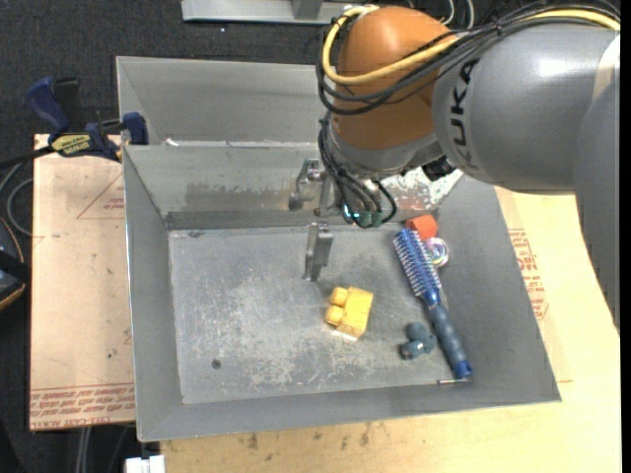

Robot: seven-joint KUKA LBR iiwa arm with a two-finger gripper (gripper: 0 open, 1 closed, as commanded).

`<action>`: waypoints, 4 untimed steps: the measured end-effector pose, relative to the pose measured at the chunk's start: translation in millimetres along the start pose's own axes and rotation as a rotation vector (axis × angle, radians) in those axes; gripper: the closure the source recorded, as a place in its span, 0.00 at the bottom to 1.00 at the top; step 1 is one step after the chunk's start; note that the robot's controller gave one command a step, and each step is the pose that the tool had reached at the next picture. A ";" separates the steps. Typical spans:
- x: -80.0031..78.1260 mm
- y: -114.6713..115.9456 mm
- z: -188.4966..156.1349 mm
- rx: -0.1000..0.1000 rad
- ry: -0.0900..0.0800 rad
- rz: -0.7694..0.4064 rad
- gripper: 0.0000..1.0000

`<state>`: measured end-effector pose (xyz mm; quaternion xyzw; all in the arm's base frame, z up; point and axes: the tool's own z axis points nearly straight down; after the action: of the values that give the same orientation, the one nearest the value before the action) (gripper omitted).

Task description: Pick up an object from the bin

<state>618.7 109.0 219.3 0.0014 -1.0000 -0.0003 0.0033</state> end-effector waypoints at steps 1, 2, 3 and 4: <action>47.1 -91.7 64.4 0.004 0.002 0.025 0.00; 27.9 -94.1 145.9 0.000 -0.018 -0.241 0.00; 24.5 -93.6 142.3 -0.001 -0.031 -0.240 1.00; -4.7 -57.2 143.1 0.002 -0.021 -0.114 1.00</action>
Offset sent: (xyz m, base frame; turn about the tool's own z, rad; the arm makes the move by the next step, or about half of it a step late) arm -0.0447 -0.0864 -0.0600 0.0153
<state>622.7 51.9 76.2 0.0585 -0.9983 0.0003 -0.0072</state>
